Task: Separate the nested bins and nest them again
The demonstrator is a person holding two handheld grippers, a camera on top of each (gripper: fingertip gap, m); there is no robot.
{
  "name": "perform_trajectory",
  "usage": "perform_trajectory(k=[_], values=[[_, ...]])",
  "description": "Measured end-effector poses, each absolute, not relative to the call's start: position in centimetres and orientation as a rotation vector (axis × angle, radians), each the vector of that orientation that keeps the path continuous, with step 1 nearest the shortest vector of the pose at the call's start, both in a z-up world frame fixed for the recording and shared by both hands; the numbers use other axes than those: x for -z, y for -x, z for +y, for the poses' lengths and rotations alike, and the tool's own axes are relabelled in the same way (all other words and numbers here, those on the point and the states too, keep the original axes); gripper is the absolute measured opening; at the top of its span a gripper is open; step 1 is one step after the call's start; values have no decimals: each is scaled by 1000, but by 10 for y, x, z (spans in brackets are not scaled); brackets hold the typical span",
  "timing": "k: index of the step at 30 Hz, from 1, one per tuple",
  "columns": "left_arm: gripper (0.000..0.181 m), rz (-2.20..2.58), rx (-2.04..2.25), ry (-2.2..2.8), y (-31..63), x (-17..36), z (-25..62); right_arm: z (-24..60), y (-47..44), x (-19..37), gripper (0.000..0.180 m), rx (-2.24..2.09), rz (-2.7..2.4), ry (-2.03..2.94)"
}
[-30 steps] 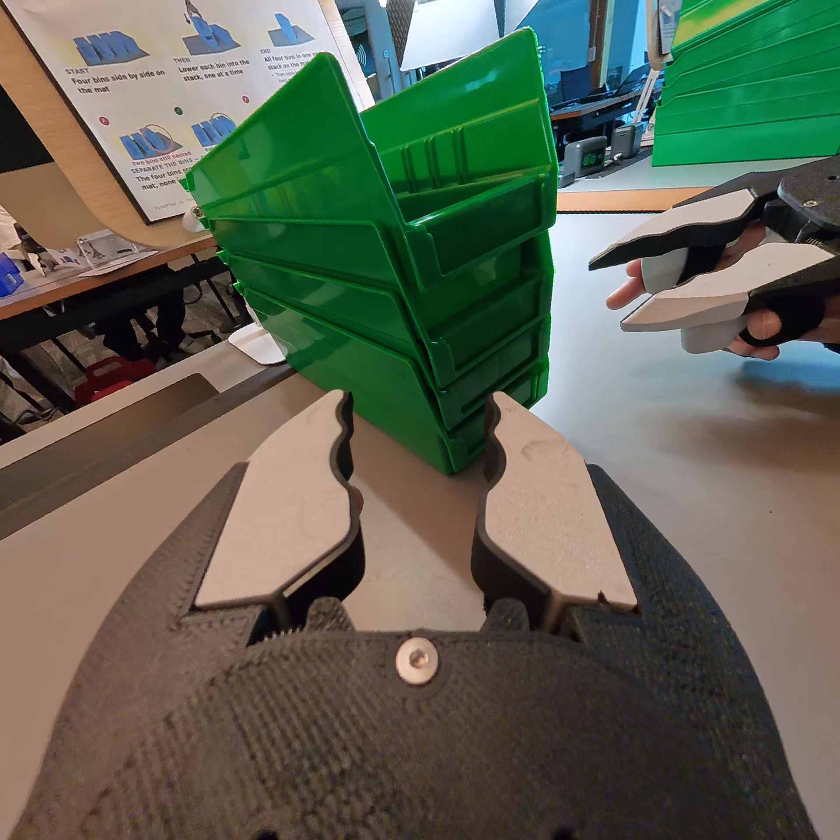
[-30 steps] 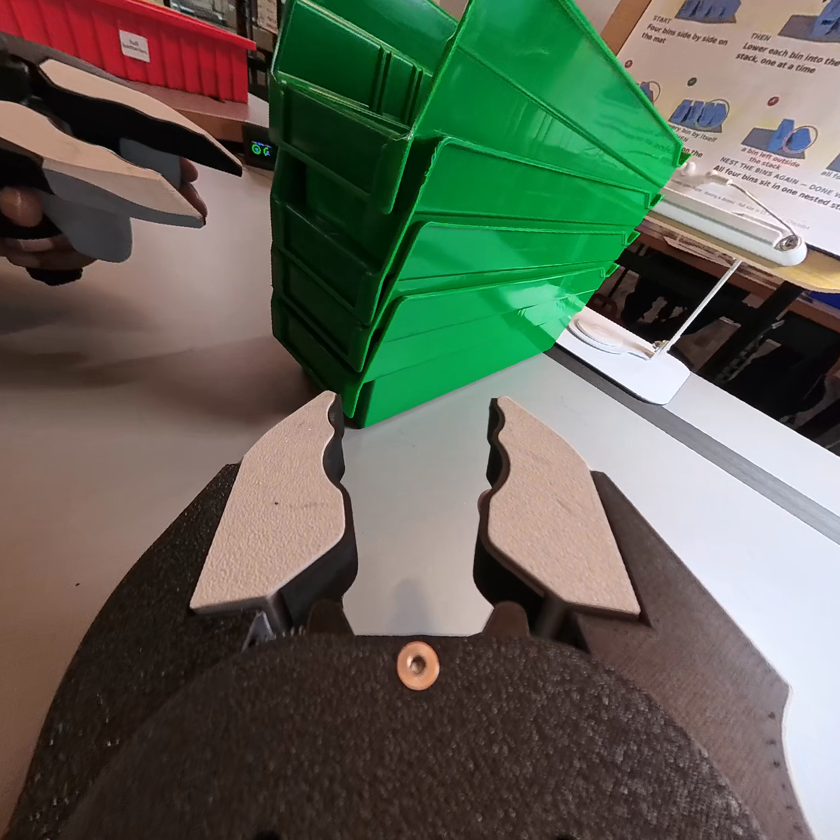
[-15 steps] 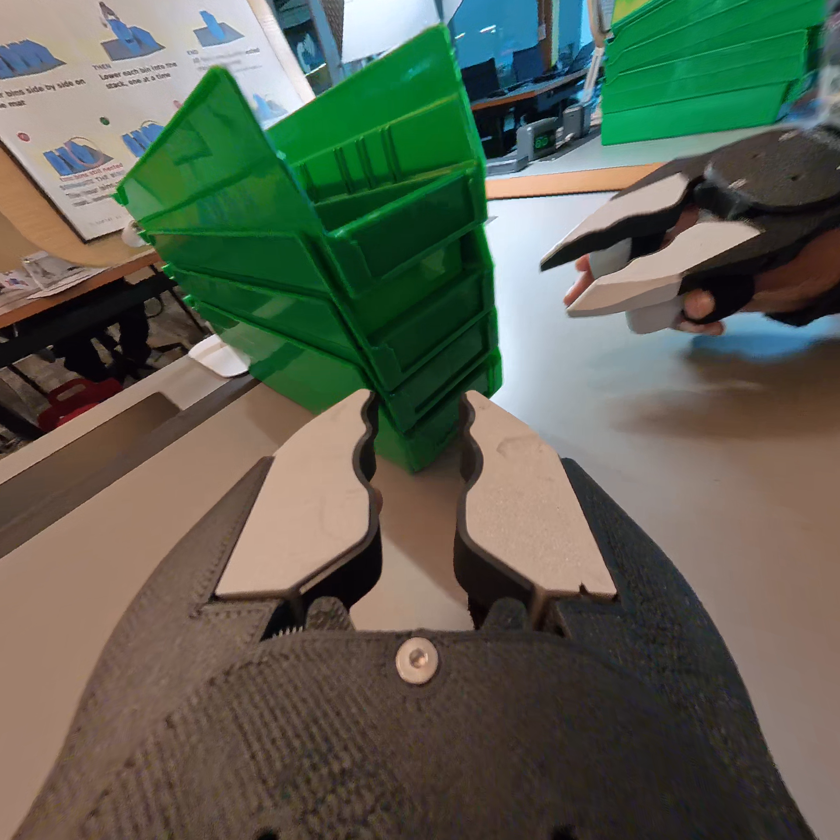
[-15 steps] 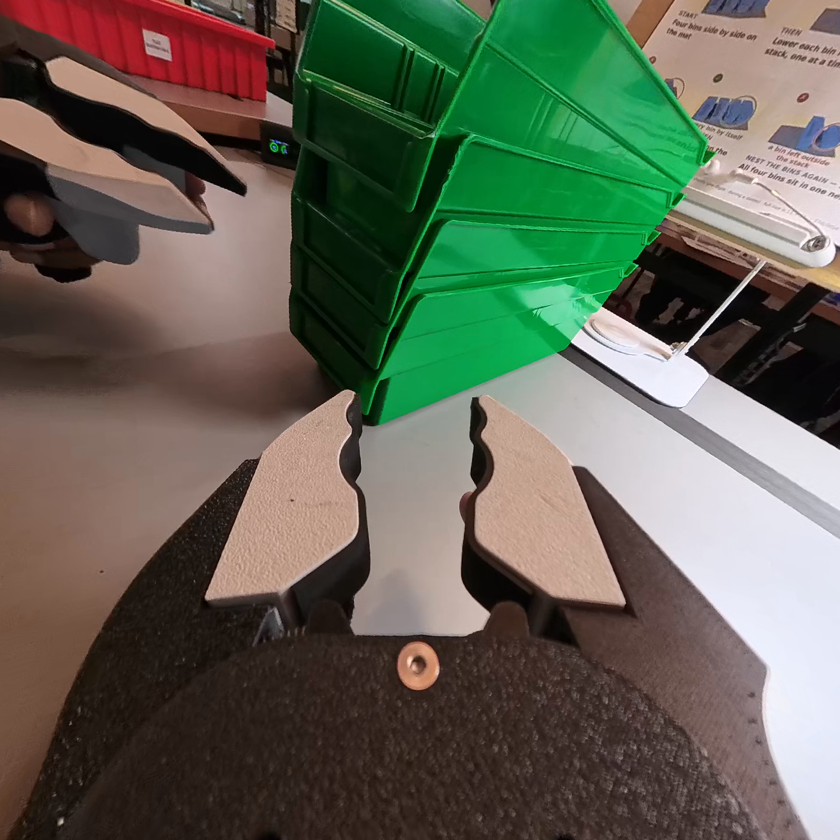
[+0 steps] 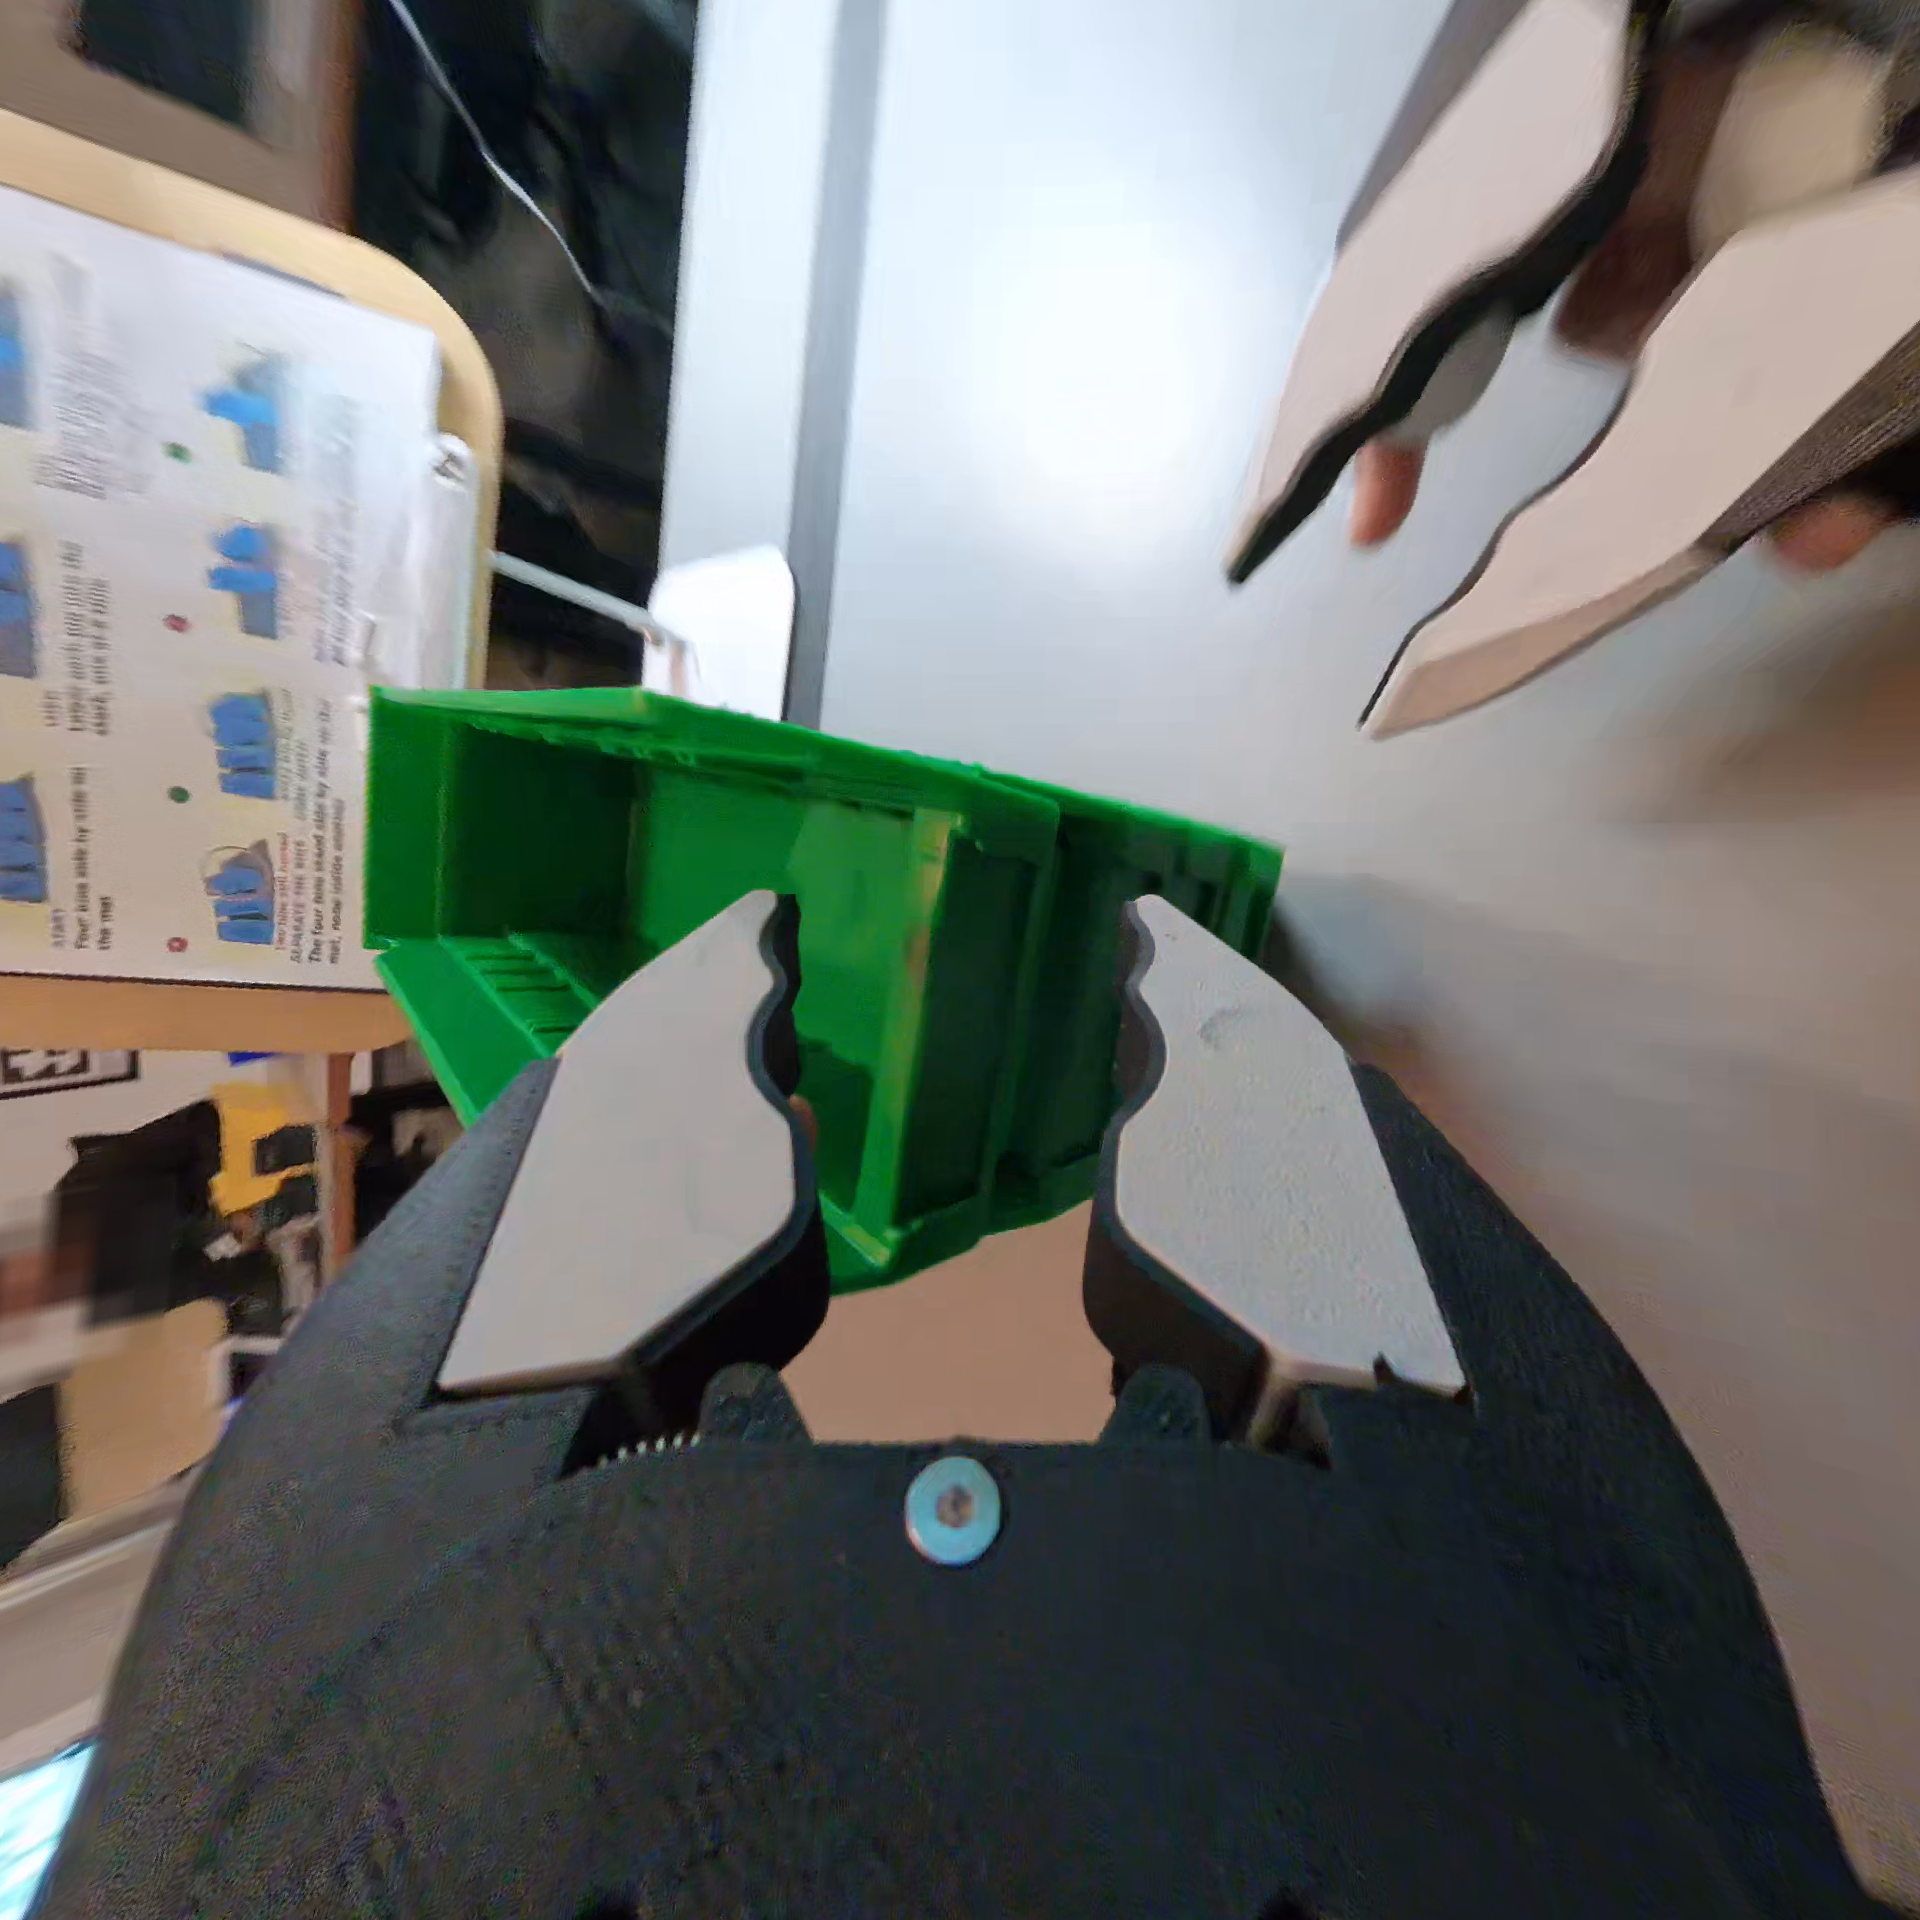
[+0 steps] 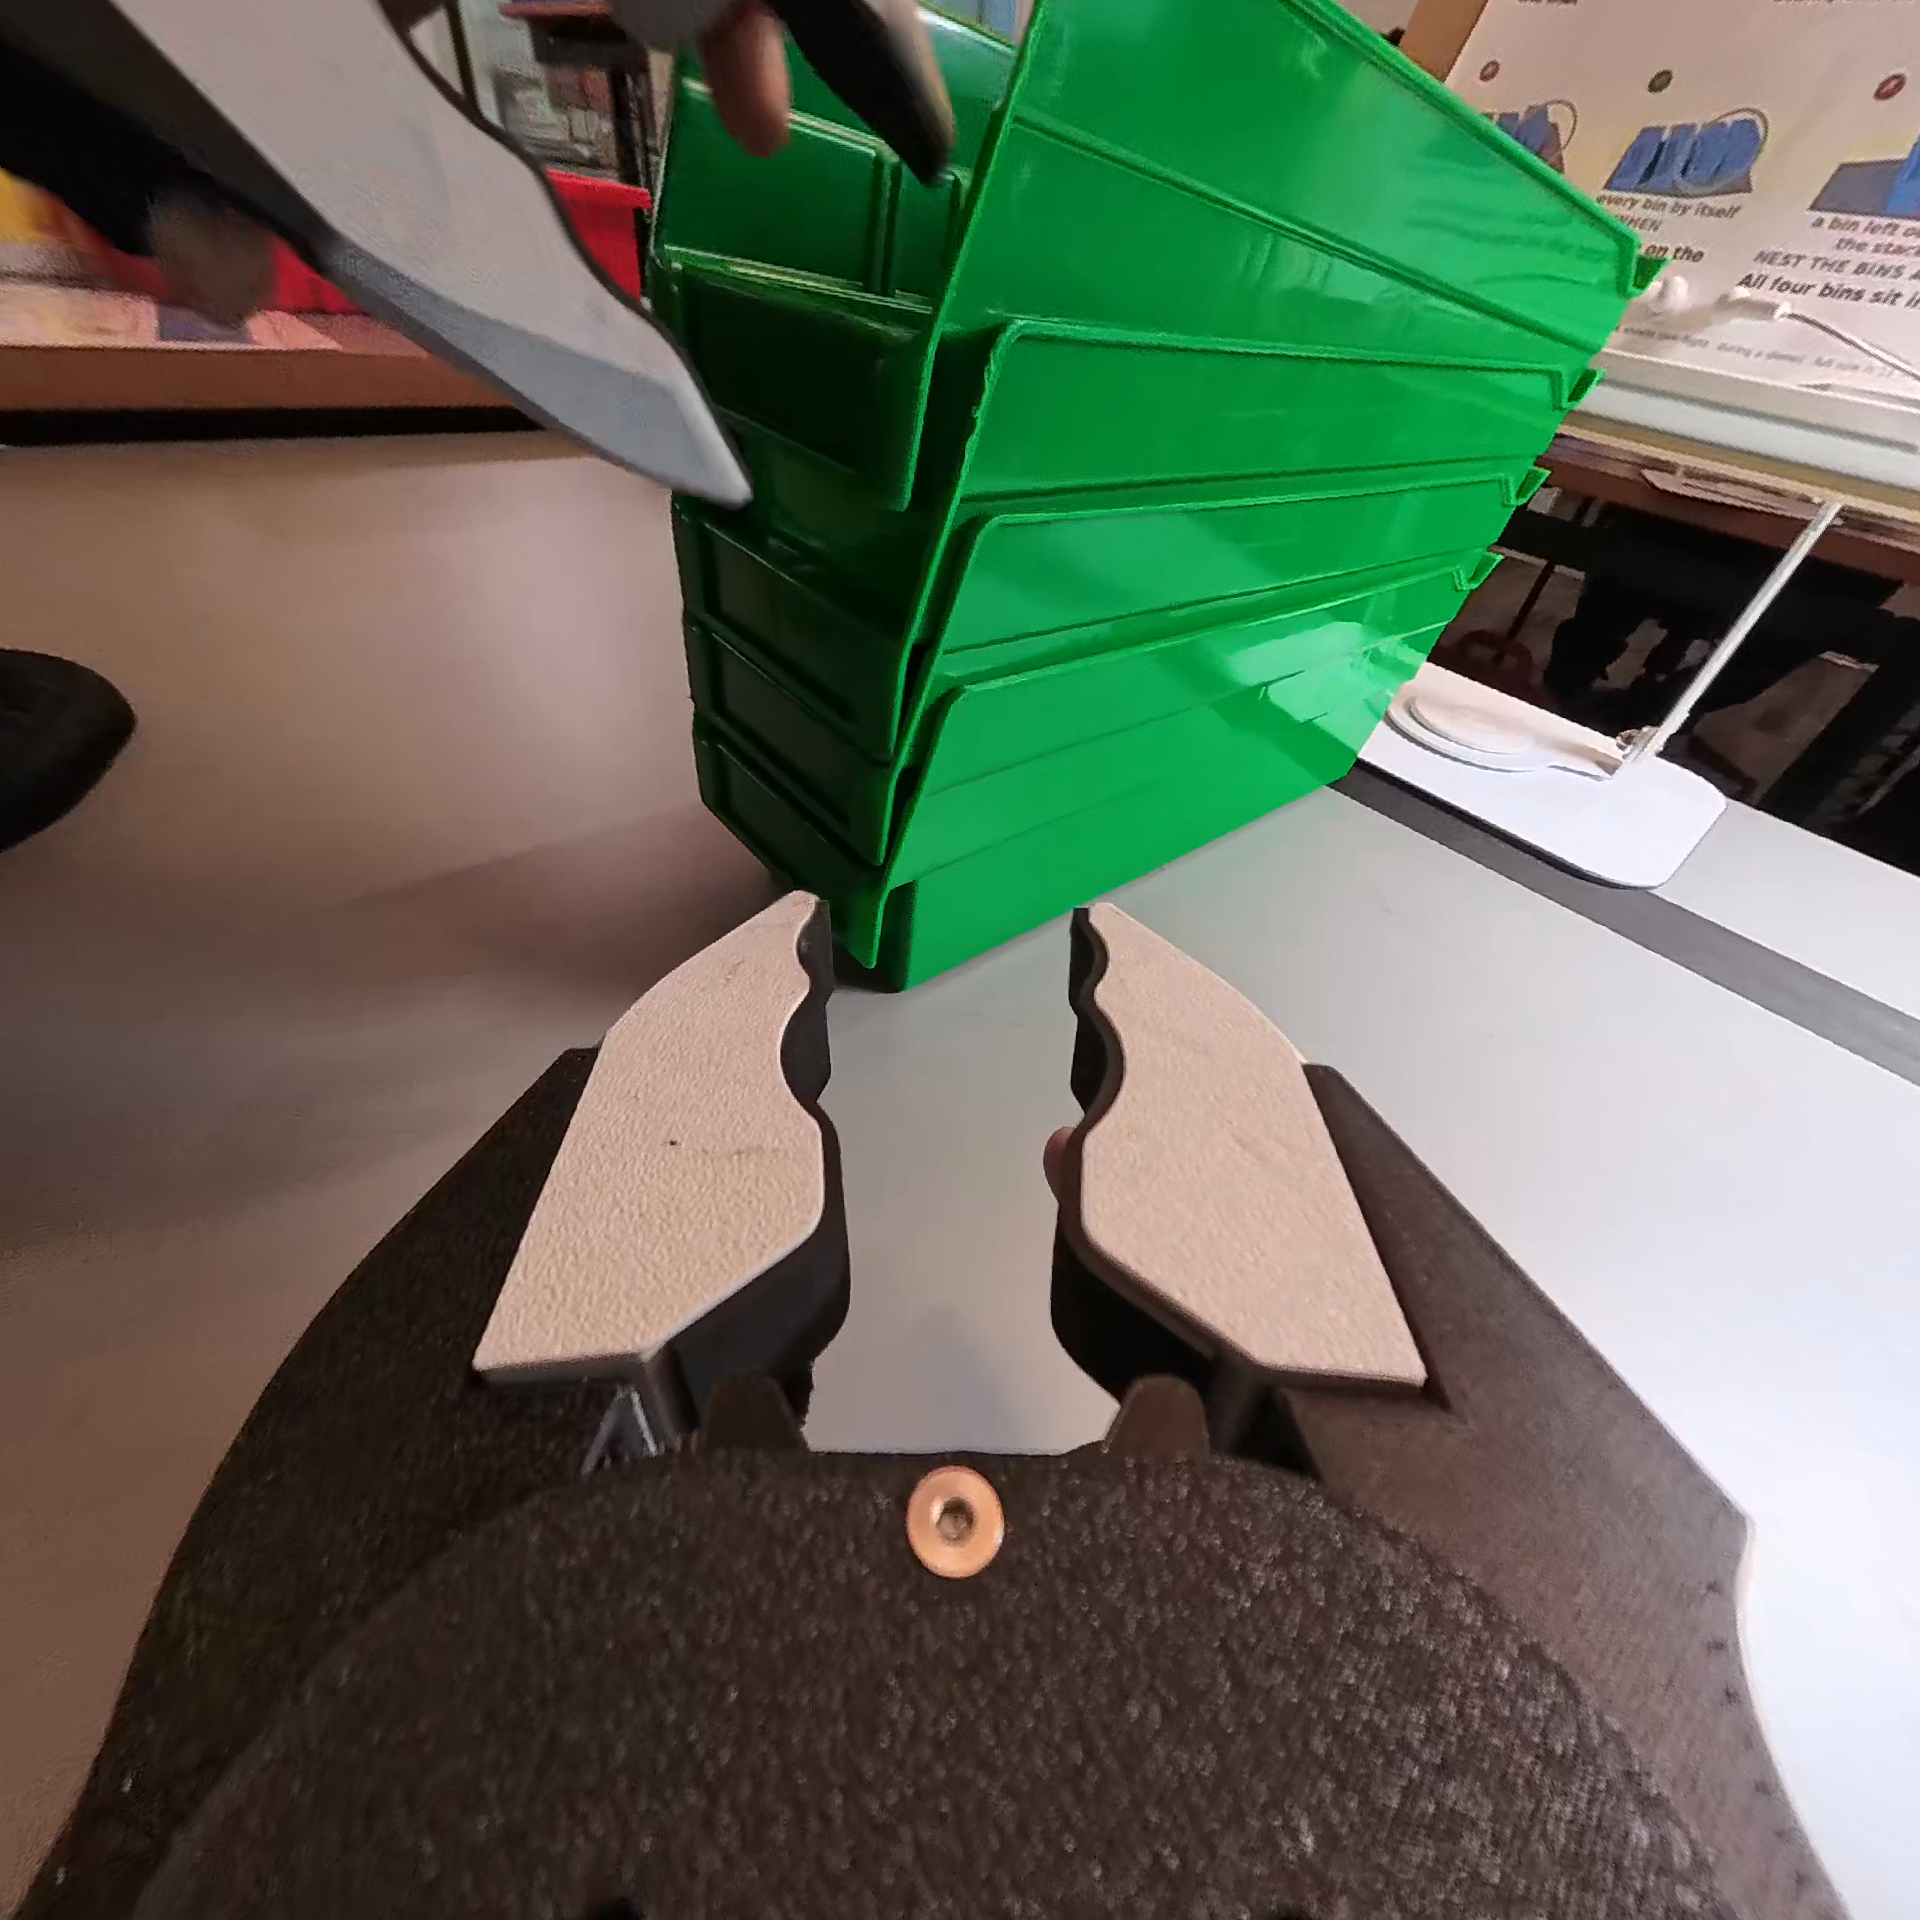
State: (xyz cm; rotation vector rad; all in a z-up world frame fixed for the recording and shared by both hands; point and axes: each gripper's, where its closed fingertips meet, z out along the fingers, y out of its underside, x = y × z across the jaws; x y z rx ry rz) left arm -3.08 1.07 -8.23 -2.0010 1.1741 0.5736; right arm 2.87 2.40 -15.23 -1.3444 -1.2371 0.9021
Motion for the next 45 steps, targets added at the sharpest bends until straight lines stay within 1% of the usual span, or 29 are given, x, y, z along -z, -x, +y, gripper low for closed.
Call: perform_trajectory(k=[4, 9, 17, 19, 24, 27, 29, 33, 37, 41, 45], values=[[61, 1373, -685, 2216, 47, 105, 21, 22, -29, 151, 43, -908, -1246, 1336], [42, 1523, -643, 2361, 52, 123, 18, 19, -31, 148, 38, -929, -1251, 1326], [32, 1548, -639, 2366, 52, 121, 17, 19, -30, 146, 43, -930, -1240, 1316], [29, 1532, -683, 2298, 51, 109, 22, 20, -31, 146, 44, -931, -1238, 1318], [31, 1475, -675, 2256, 52, 77, 22, 20, -30, 149, 44, -926, -1245, 1328], [29, 1447, -757, 2182, 58, 59, 24, 20, -30, 149, 43, -920, -1245, 1324], [29, 1411, -852, 2111, 65, 38, 27, 21, -30, 148, 43, -921, -1242, 1325], [29, 1330, -833, 2033, 62, -10, 14, 21, -30, 148, 43, -923, -1240, 1327], [29, 1271, -905, 1999, 82, -50, -9, 21, -30, 150, 43, -923, -1245, 1332], [29, 1215, -932, 2109, 125, -50, -37, 21, -30, 149, 43, -920, -1241, 1327], [29, 1149, -978, 2225, 177, -12, -64, 22, -30, 150, 42, -916, -1241, 1333]])
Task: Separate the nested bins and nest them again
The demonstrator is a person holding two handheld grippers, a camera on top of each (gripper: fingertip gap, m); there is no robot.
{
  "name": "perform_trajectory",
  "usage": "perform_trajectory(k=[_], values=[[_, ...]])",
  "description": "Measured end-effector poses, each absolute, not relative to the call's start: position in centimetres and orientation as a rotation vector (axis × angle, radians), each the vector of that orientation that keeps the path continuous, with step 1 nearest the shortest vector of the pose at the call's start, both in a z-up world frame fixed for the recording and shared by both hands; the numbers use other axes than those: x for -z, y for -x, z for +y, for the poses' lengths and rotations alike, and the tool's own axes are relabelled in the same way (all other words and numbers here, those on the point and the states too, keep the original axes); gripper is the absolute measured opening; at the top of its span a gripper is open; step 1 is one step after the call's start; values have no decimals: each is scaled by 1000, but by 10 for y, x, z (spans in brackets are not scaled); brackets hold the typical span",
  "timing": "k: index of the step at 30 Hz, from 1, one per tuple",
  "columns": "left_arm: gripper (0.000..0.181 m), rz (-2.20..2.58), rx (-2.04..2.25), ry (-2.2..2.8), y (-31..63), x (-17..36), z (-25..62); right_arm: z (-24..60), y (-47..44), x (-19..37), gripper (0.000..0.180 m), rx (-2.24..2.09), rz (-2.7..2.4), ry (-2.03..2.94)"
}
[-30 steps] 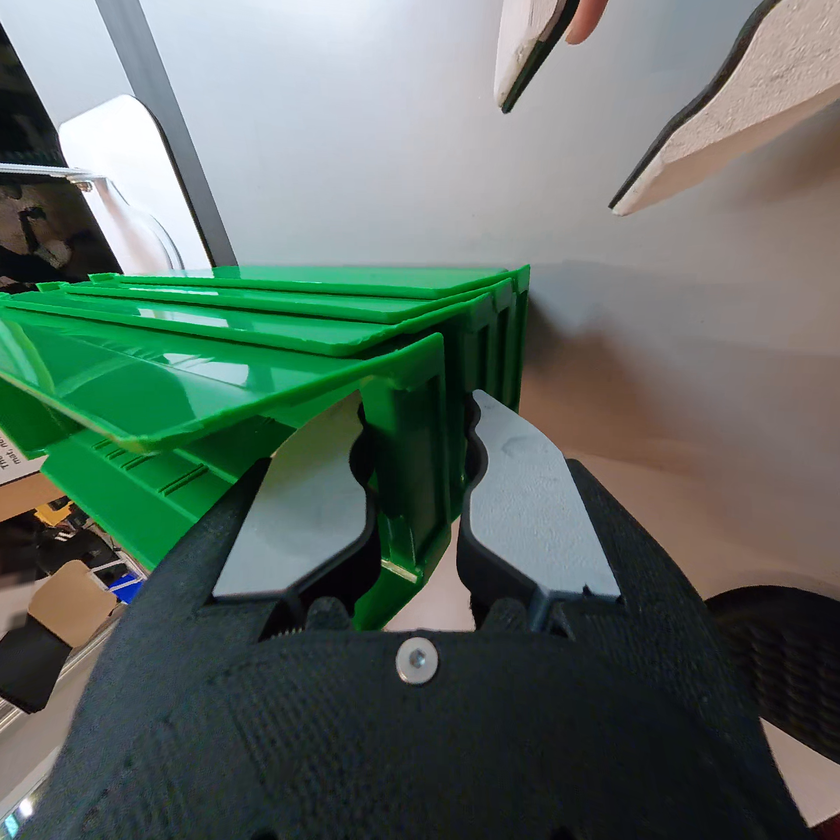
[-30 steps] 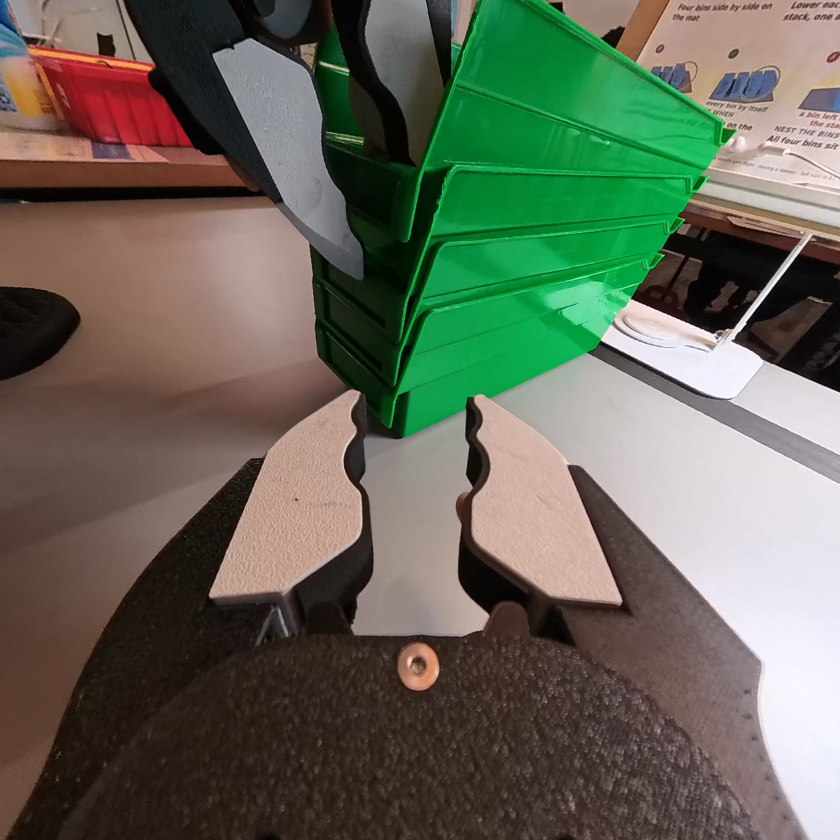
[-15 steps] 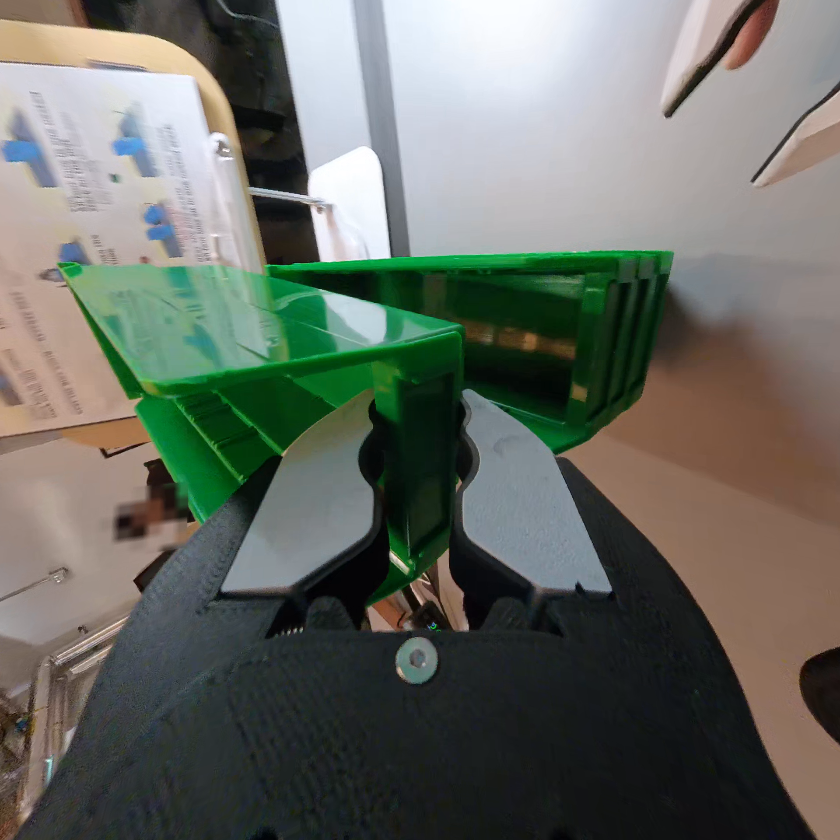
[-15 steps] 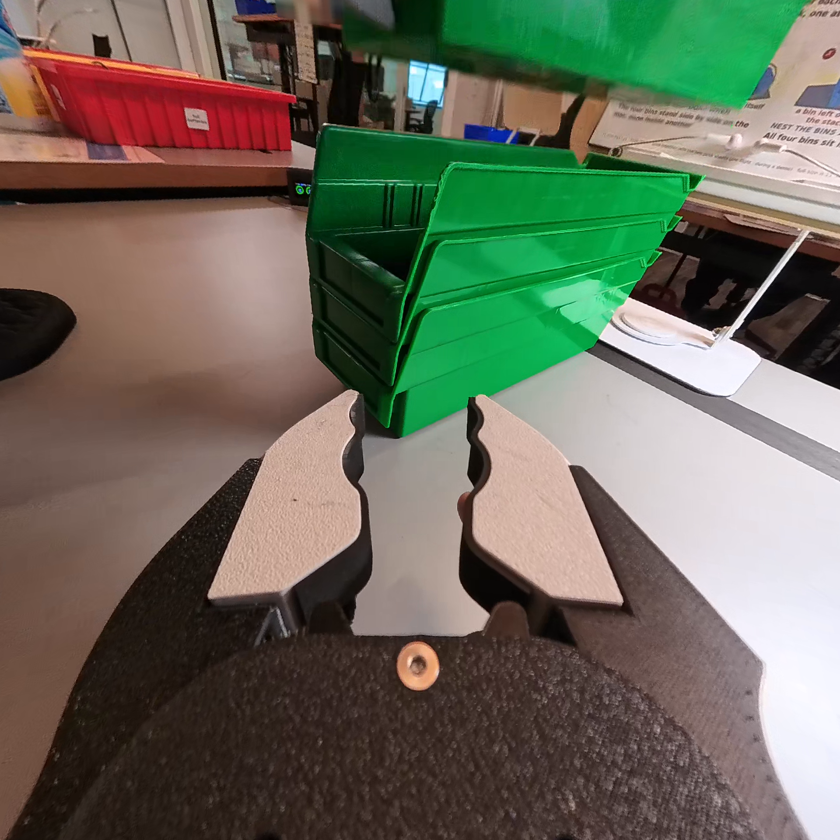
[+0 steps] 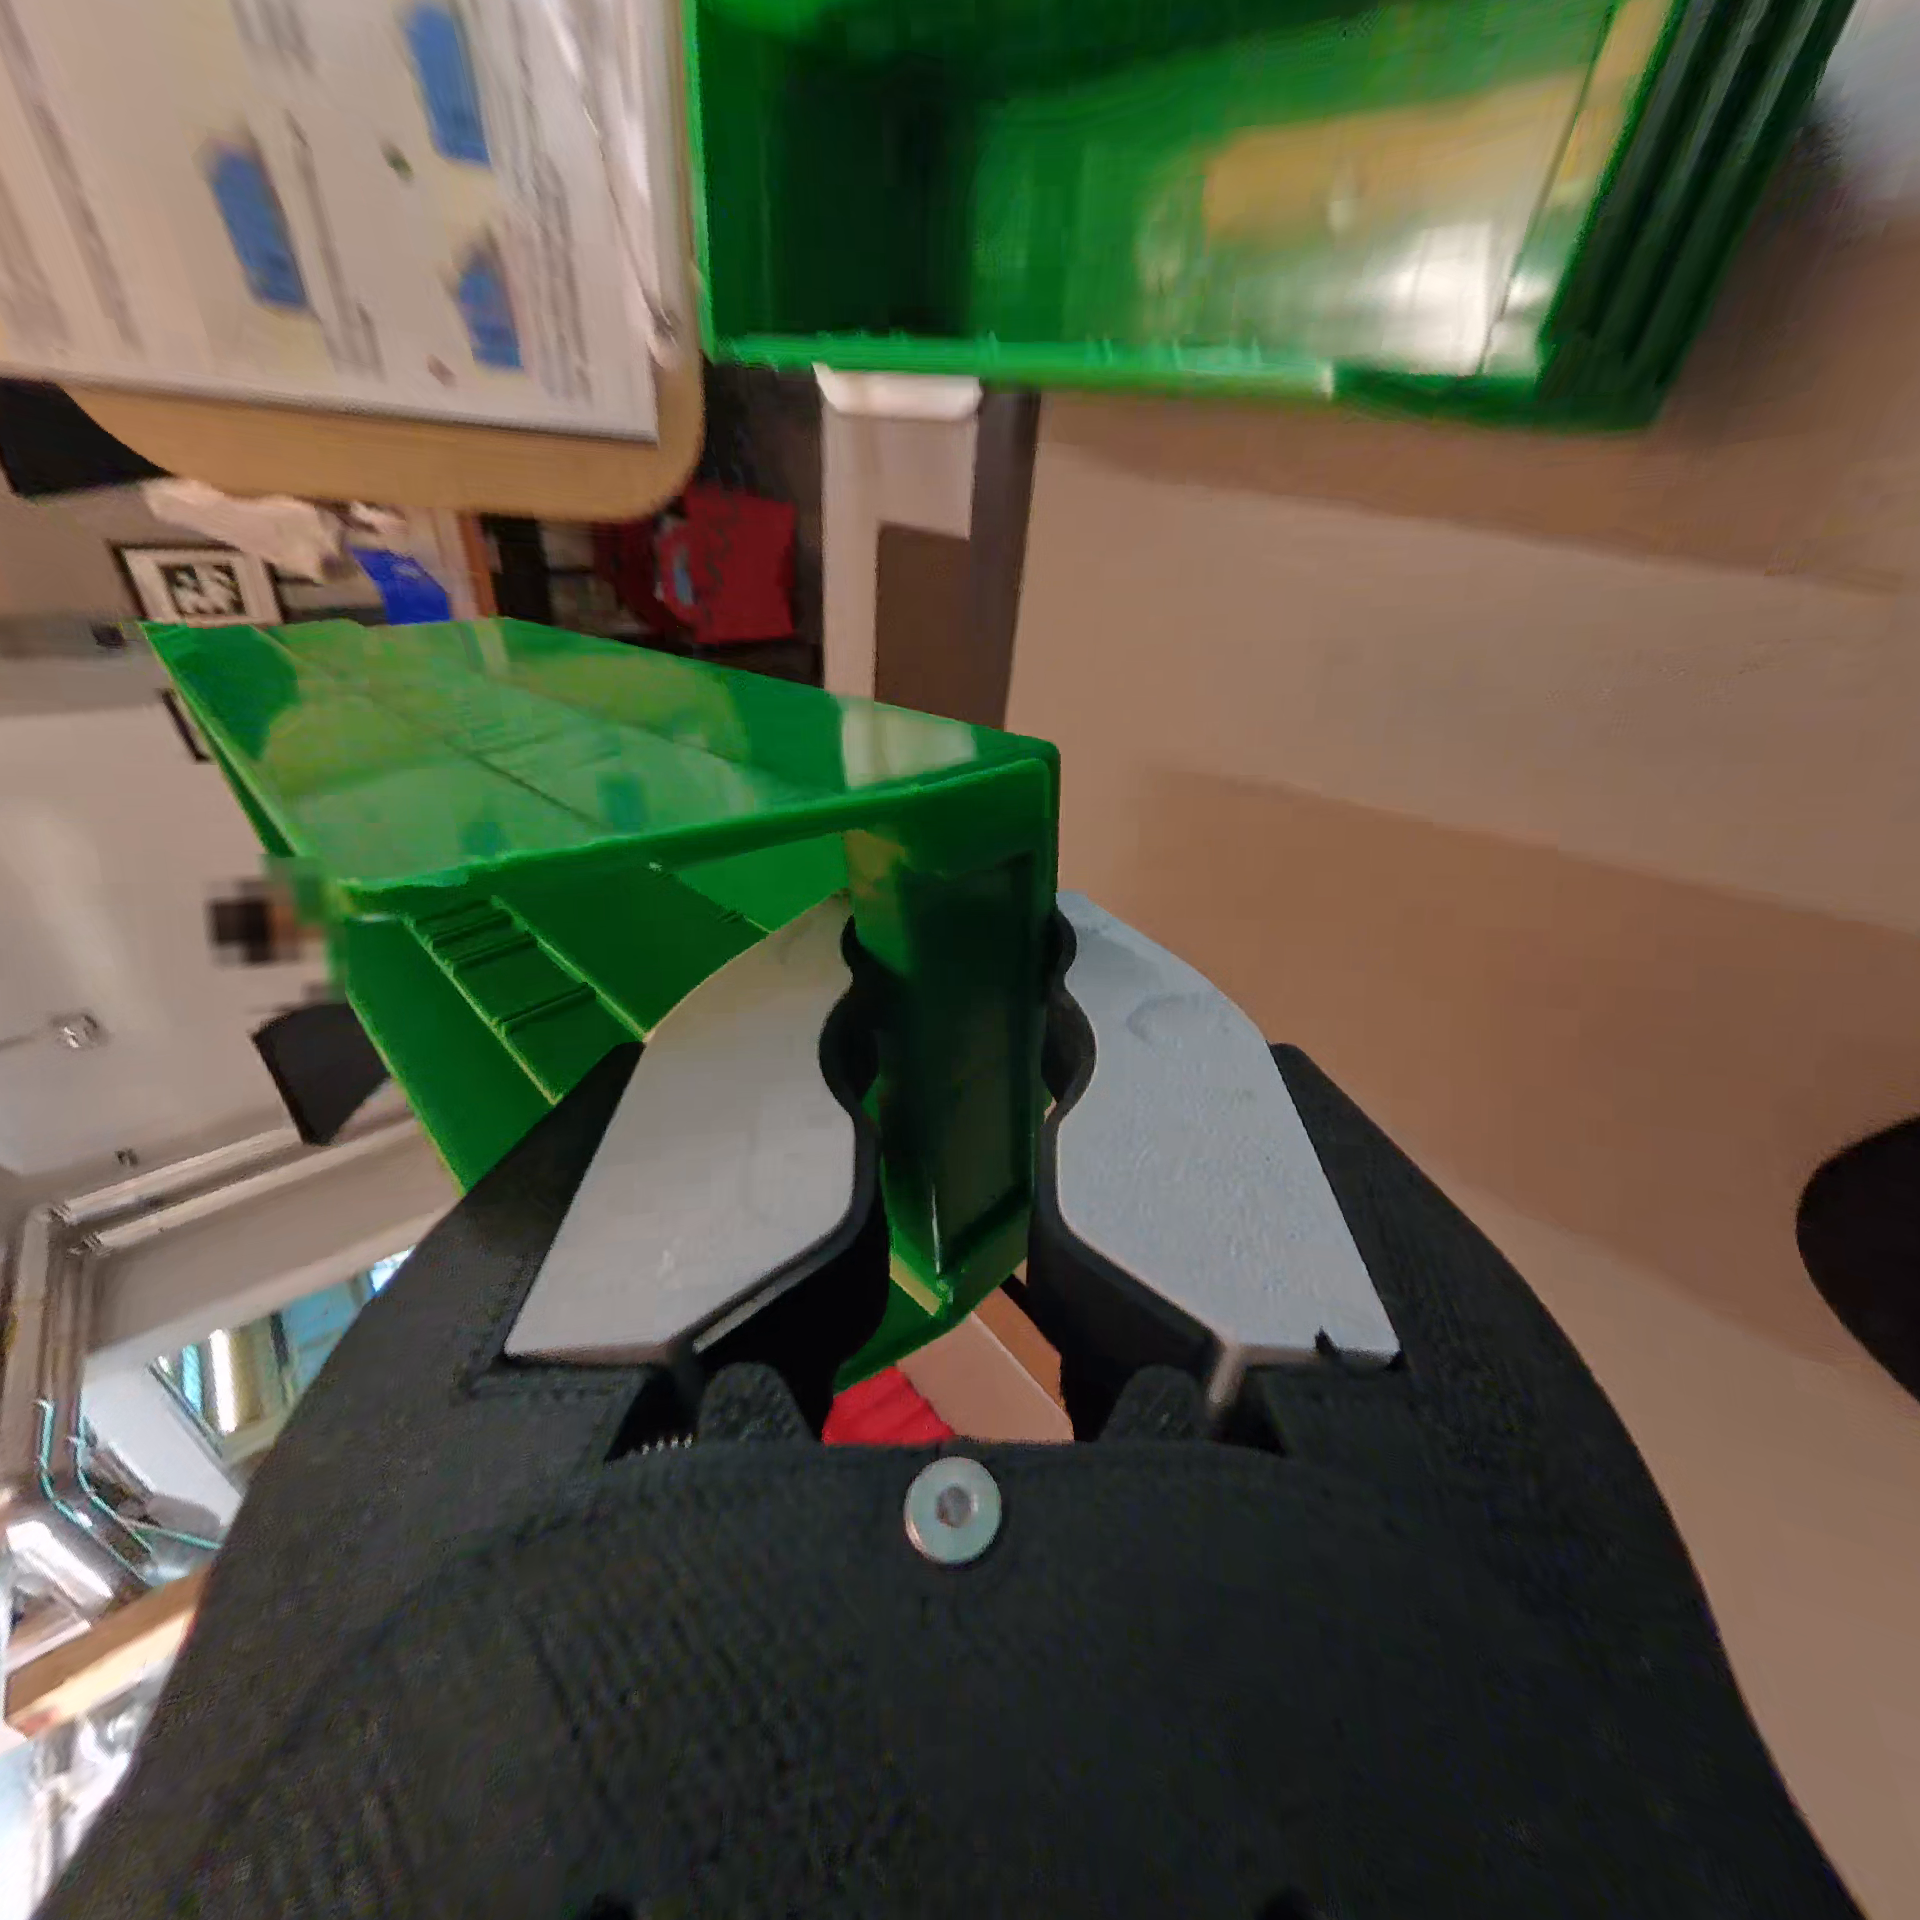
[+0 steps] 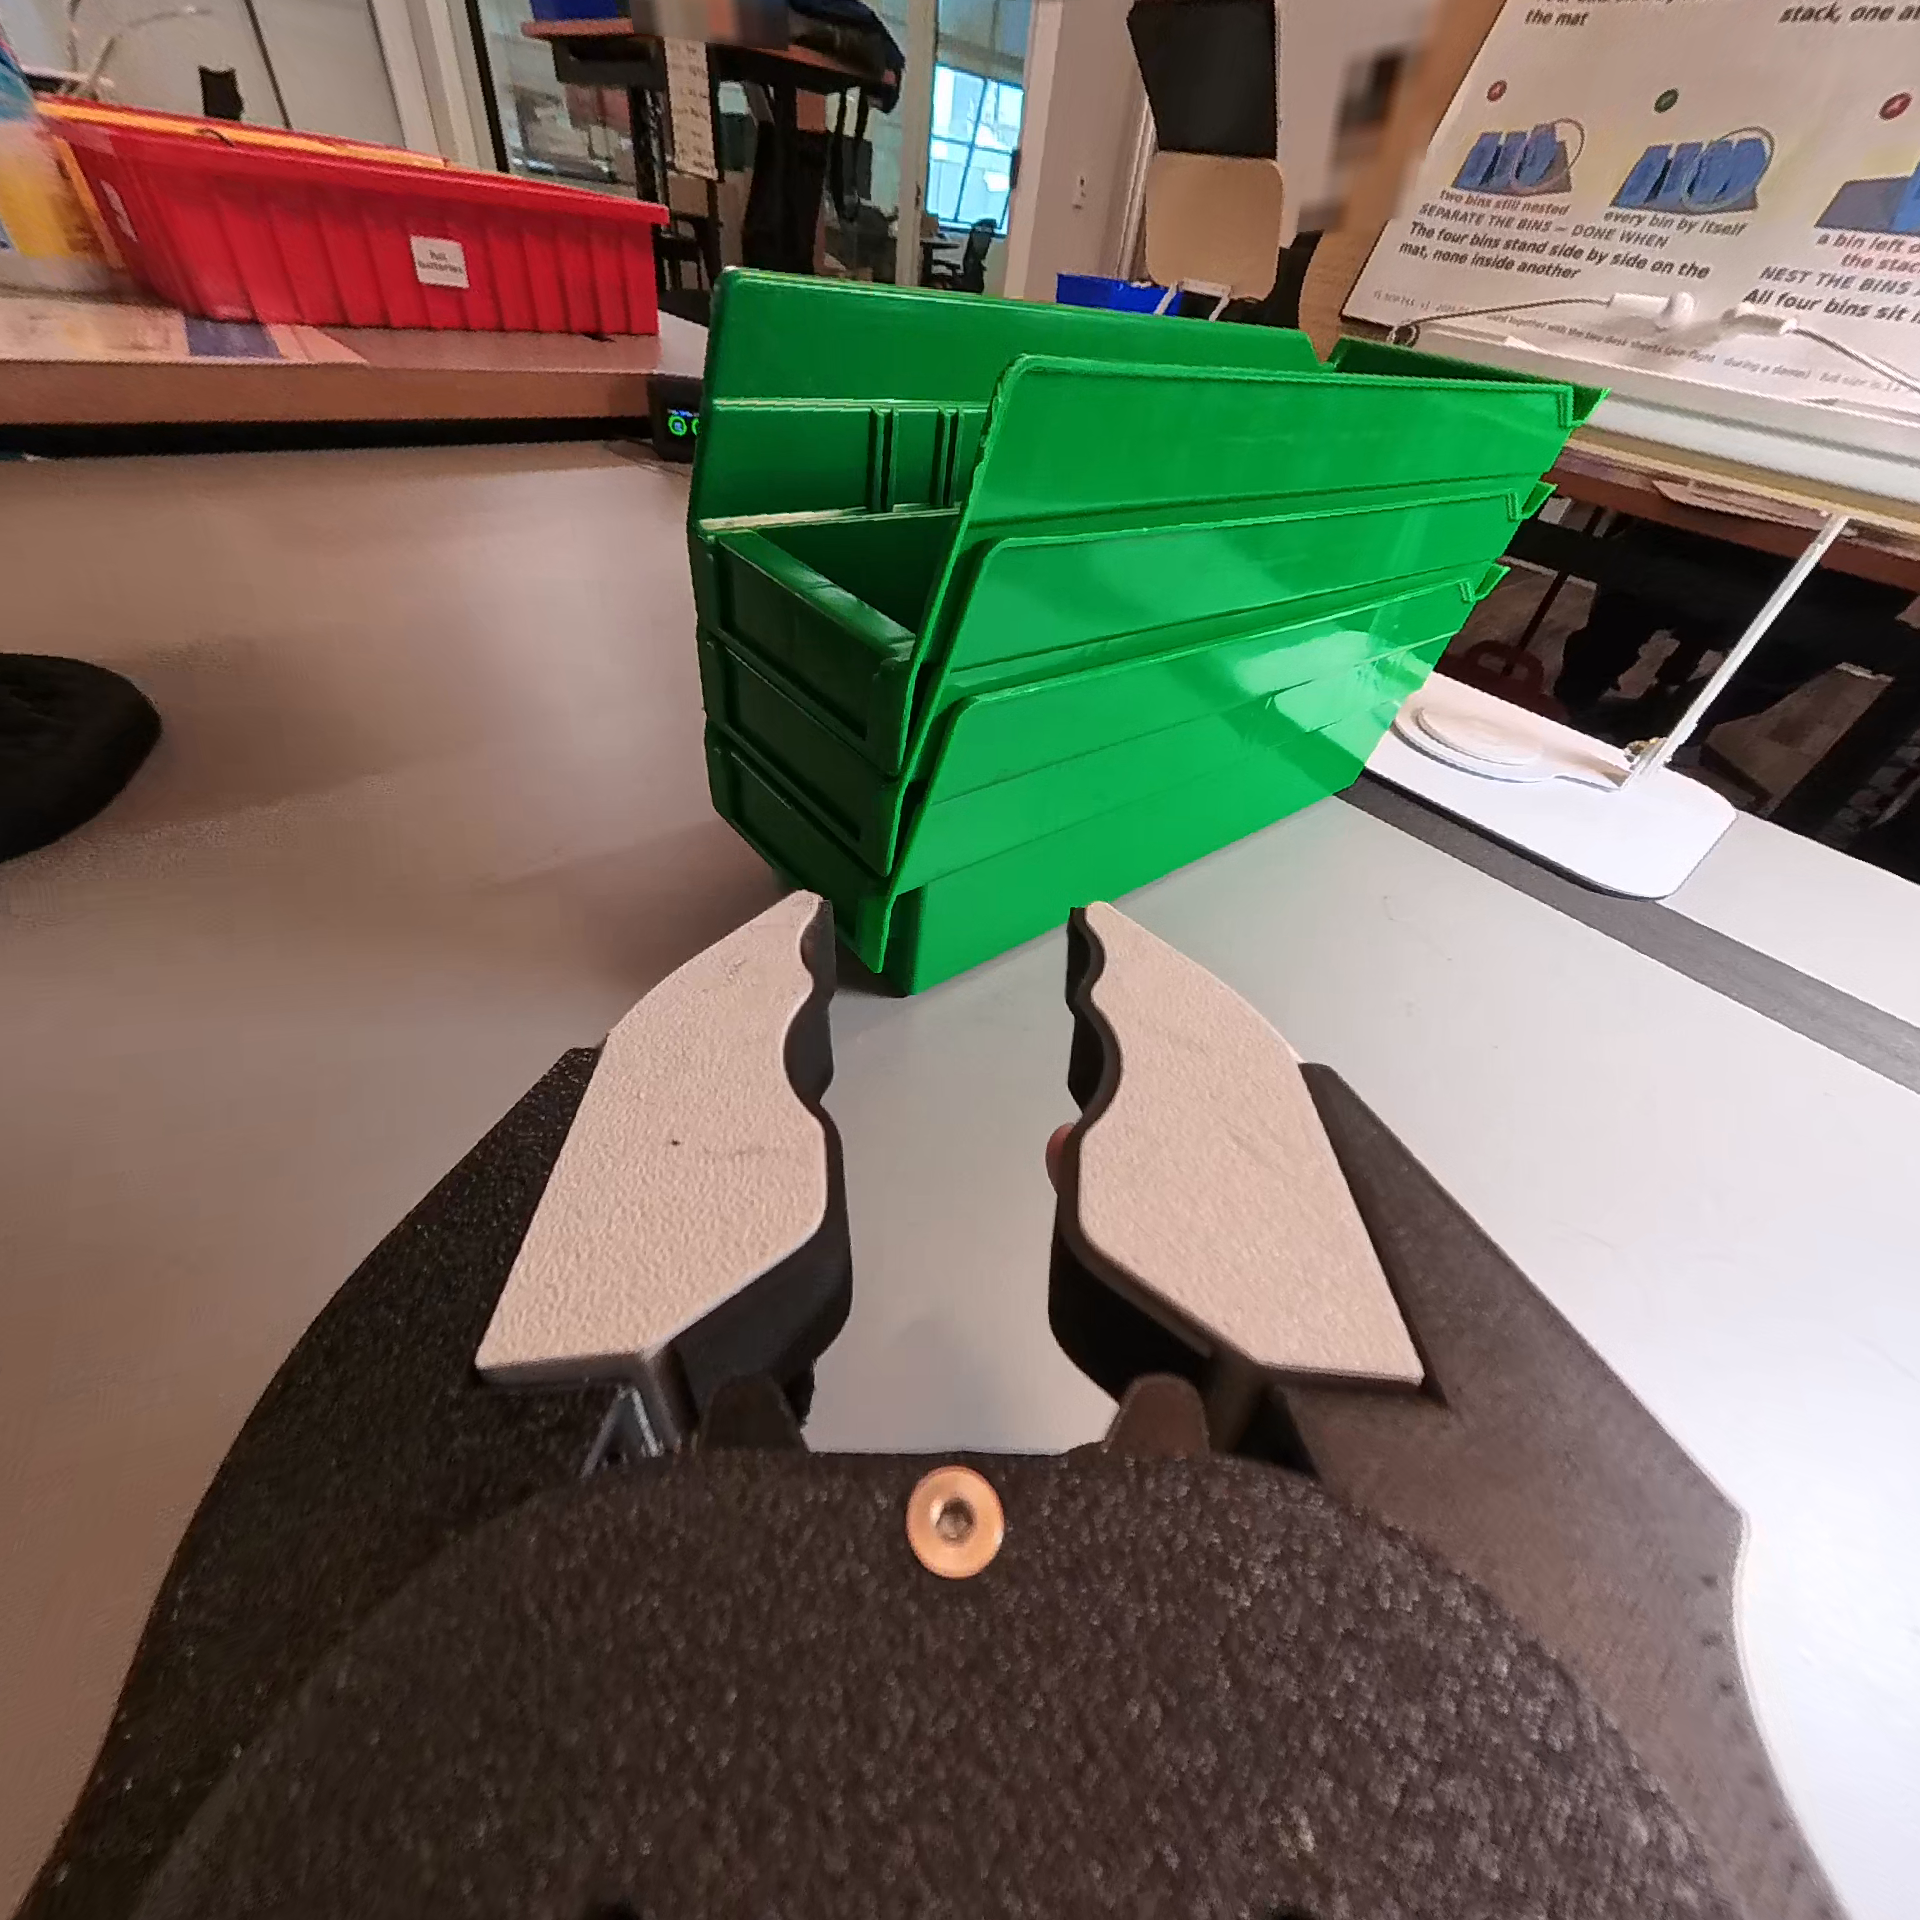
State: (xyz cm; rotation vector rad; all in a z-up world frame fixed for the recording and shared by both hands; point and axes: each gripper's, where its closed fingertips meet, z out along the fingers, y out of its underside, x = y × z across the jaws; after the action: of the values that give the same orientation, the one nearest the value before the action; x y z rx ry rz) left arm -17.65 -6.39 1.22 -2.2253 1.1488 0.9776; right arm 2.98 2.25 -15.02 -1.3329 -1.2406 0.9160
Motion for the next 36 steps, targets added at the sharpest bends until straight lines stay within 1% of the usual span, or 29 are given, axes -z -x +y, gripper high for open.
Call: perform_trajectory(k=[5, 10, 13, 16, 21, 25, 27, 29, 31, 36], values=[[29, 1127, -907, 2340, 207, 72, -92, 28, -31, 147, 43, -912, -1213, 1333], [29, 1193, -845, 2358, 198, 159, -102, 32, -33, 138, 43, -902, -1189, 1313], [29, 1227, -823, 2323, 183, 193, -99, 30, -33, 133, 43, -910, -1188, 1300], [29, 1286, -890, 2250, 172, 211, -92, 25, -31, 124, 42, -903, -1203, 1273], [31, 1335, -941, 2106, 158, 220, -74, 2, -21, 98, 41, -858, -1277, 1187], [34, 1316, -935, 2004, 153, 217, -58, -28, 3, 80, 40, -713, -1458, 1104], [34, 1296, -940, 1951, 149, 213, -52, -41, 17, 84, 42, -614, -1620, 1107], [40, 1254, -924, 1917, 142, 205, -51, -45, 29, 93, 45, -483, -1767, 1117], [45, 1160, -805, 1902, 127, 193, -56, -39, 39, 101, 47, -298, -1875, 1100], [51, 753, -161, 1821, 70, 148, -72, -27, 56, 129, 51, 42, -2123, 1114]])
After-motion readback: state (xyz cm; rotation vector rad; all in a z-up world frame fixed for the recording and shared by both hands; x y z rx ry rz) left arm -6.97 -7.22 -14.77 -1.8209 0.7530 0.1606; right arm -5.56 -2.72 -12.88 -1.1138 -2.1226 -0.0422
